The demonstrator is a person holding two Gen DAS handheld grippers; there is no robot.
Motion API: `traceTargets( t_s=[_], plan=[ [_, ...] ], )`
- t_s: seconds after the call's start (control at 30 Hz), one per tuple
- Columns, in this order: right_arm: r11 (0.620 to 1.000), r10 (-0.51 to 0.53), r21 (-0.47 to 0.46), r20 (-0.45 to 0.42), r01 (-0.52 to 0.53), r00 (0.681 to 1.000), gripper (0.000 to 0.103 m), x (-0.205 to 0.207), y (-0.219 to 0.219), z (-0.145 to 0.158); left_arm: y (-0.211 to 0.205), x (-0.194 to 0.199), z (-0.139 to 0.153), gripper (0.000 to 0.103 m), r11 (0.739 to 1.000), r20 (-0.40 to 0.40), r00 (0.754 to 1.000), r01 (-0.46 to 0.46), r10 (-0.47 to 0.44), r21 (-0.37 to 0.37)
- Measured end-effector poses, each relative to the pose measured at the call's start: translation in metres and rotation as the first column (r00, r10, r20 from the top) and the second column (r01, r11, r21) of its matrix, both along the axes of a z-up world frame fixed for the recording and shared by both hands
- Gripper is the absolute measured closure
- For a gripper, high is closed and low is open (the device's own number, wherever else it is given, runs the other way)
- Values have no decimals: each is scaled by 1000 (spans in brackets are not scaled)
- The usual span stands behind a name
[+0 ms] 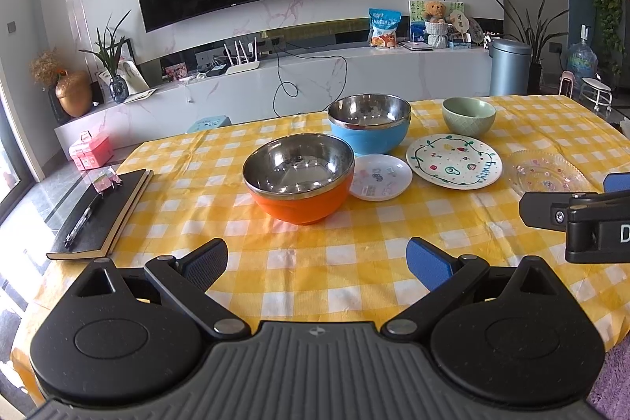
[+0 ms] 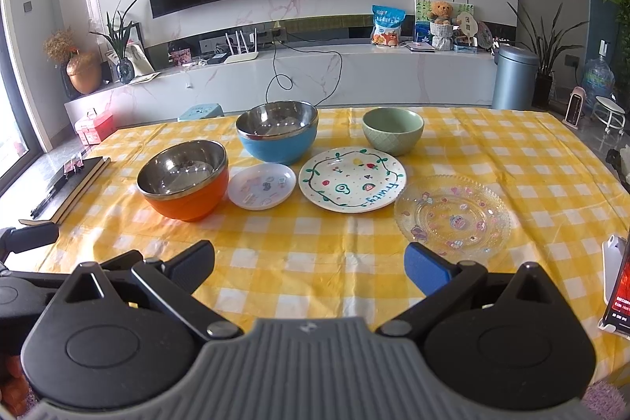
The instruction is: Organize plates and bowls
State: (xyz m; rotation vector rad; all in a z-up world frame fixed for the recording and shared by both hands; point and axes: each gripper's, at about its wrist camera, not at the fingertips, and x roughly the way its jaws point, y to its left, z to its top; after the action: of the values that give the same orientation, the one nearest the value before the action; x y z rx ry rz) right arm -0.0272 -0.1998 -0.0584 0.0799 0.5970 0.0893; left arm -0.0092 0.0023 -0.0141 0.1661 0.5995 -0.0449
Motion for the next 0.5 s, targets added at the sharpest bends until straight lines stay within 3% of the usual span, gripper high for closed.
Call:
traceTargets(
  t_s=[0.5],
  plan=[
    [1000,1,1,-5,-1,1000,2,-1,3,-2,4,-2,-2,0,1000,-11,1000,-9,9,-3]
  ],
)
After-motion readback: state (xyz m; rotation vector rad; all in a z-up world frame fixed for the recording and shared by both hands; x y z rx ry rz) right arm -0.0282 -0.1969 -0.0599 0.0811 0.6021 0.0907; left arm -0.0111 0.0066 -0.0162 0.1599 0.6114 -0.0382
